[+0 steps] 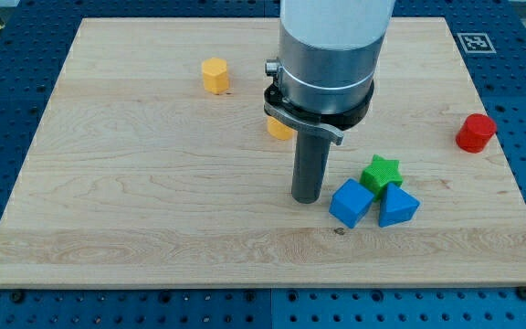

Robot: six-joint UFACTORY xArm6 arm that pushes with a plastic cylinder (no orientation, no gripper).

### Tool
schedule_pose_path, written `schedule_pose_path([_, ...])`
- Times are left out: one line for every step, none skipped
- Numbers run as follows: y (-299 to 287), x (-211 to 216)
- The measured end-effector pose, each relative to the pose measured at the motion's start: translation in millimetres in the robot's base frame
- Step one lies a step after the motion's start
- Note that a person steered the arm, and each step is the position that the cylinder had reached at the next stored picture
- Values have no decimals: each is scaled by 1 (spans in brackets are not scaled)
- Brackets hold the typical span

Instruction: Push the blue cube into the blue triangle

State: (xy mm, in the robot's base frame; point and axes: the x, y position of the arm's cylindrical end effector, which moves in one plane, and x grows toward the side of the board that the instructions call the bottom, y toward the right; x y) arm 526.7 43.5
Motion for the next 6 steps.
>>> schedule_pose_path([0, 22])
schedule_pose_path([8, 35])
schedule_pose_path([34, 28])
schedule_pose_path([36, 28])
schedule_pose_path([28, 28])
schedule_pose_path([4, 6])
